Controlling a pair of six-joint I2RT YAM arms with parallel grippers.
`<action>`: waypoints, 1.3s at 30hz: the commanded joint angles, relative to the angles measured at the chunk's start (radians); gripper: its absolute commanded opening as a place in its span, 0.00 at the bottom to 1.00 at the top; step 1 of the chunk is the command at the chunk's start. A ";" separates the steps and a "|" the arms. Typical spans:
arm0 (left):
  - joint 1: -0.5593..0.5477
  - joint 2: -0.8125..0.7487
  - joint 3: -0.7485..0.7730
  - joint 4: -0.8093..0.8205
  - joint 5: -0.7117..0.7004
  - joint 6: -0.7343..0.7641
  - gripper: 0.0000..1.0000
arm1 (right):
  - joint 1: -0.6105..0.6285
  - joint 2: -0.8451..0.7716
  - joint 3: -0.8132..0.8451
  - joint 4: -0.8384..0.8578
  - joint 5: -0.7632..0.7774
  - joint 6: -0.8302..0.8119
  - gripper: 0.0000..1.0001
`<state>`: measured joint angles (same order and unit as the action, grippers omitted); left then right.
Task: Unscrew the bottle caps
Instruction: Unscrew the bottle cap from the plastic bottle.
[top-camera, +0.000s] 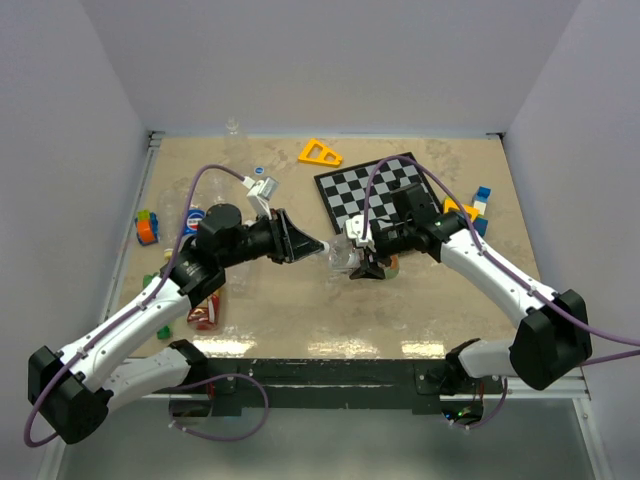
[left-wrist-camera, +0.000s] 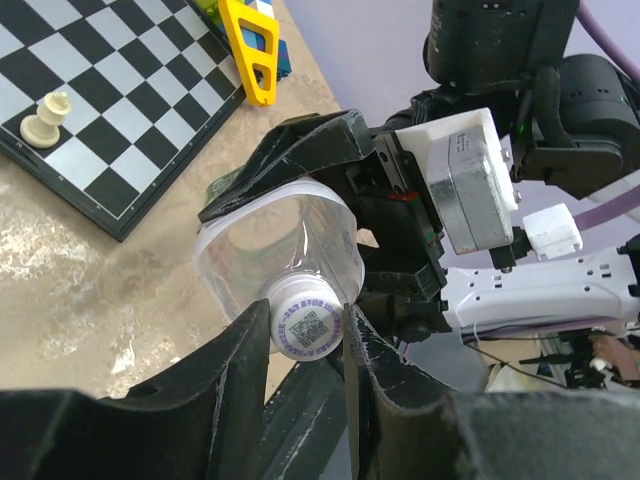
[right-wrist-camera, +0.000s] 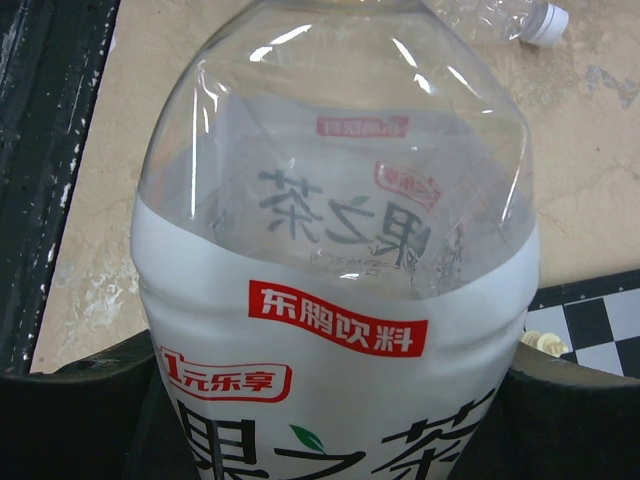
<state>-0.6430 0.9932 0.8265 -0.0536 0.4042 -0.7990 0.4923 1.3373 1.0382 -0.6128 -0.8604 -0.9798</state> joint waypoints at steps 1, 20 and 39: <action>0.003 -0.022 0.037 -0.040 -0.139 -0.072 0.00 | -0.004 -0.010 -0.006 -0.007 0.000 0.003 0.08; 0.005 -0.241 -0.032 -0.063 -0.050 0.778 1.00 | -0.006 -0.009 -0.006 -0.007 0.004 -0.008 0.08; 0.003 -0.016 -0.044 0.144 0.380 1.206 0.74 | 0.006 0.014 -0.020 -0.036 -0.011 -0.077 0.09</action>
<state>-0.6399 0.9527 0.7261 -0.0044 0.6983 0.3618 0.4919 1.3418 1.0222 -0.6395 -0.8330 -1.0321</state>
